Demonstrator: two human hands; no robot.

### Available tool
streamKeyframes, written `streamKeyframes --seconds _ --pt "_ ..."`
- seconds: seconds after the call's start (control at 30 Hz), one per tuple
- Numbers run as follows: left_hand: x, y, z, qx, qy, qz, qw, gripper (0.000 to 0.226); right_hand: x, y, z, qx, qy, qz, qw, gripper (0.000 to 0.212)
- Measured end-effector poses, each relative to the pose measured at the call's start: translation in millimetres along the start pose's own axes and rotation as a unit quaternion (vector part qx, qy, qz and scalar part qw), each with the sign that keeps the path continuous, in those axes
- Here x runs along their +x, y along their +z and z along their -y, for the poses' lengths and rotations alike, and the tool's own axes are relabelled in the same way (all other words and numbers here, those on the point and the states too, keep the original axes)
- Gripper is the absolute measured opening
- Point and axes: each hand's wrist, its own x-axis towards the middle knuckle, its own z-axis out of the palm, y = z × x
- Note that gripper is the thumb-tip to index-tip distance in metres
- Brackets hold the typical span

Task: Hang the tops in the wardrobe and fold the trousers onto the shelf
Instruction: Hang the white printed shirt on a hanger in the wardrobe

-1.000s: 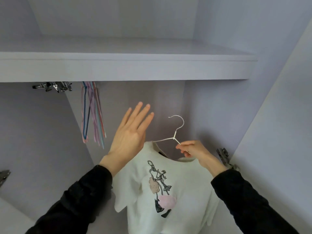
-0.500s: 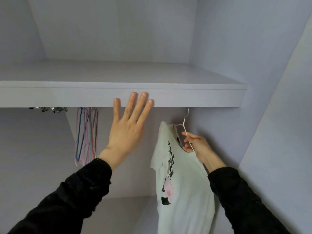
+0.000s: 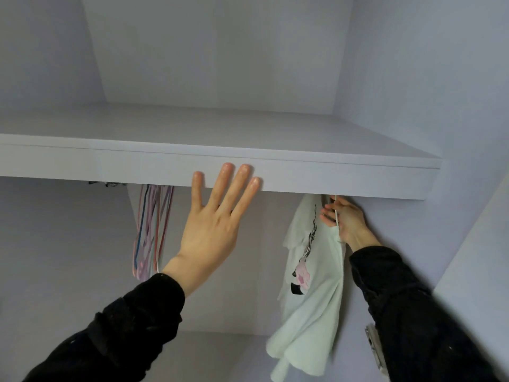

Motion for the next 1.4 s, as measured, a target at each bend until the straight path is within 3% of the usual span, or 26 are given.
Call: streamKeyframes --seconds 0.17,0.37,0.43,0.5,0.57,0.63,0.67,0.7,0.87,1.1,1.2,1.3,1.4 --pt "0 3 0 0.017 0.000 -0.004 1.000 0.117 18 1 -3 -0.006 0.027 -0.005 1.000 0.033" --pt "-1 7 2 0.032 0.003 -0.021 0.999 0.119 27 3 -16 -0.044 0.046 -0.050 0.997 0.019" --pt "0 7 2 0.034 0.000 -0.019 0.999 0.119 32 5 -16 -0.075 0.019 -0.087 0.993 0.014" --pt "0 7 1 0.031 -0.003 -0.017 0.999 0.119 29 8 -16 -0.191 -0.009 -0.099 0.977 0.011" --pt "-1 6 0 0.027 -0.006 -0.016 0.999 0.118 24 5 -22 -0.377 -0.080 -0.084 0.919 0.024" --pt "-1 5 -1 0.020 -0.012 -0.013 1.000 0.117 17 -2 -27 -0.578 -0.168 -0.052 0.797 0.051" --pt "-1 5 -3 0.015 -0.015 -0.010 1.000 0.116 11 -5 -27 -0.629 -0.194 -0.049 0.751 0.053" --pt "-1 4 -3 0.014 -0.017 -0.006 1.000 0.116 6 -7 -25 -0.649 -0.201 -0.054 0.732 0.050" --pt "-2 -3 -3 -0.008 -0.021 0.026 0.999 0.113 -4 -3 -13 -0.579 -0.117 -0.118 0.798 0.044" --pt "-6 -24 -16 -0.072 -0.058 0.085 0.992 0.095 -54 1 -13 -0.638 -0.122 -0.072 0.757 0.054" --pt "-22 -33 -25 -0.137 -0.063 0.123 0.981 0.090 -92 2 -21 -0.637 -0.136 -0.057 0.757 0.052" --pt "-45 -41 -32 -0.237 -0.067 0.175 0.953 0.076 -138 0 -31 -0.628 -0.135 -0.047 0.765 0.048" --pt "-72 -59 -38 -0.414 -0.090 0.228 0.876 0.056 -205 -13 -51 -0.627 -0.107 -0.044 0.770 0.044"
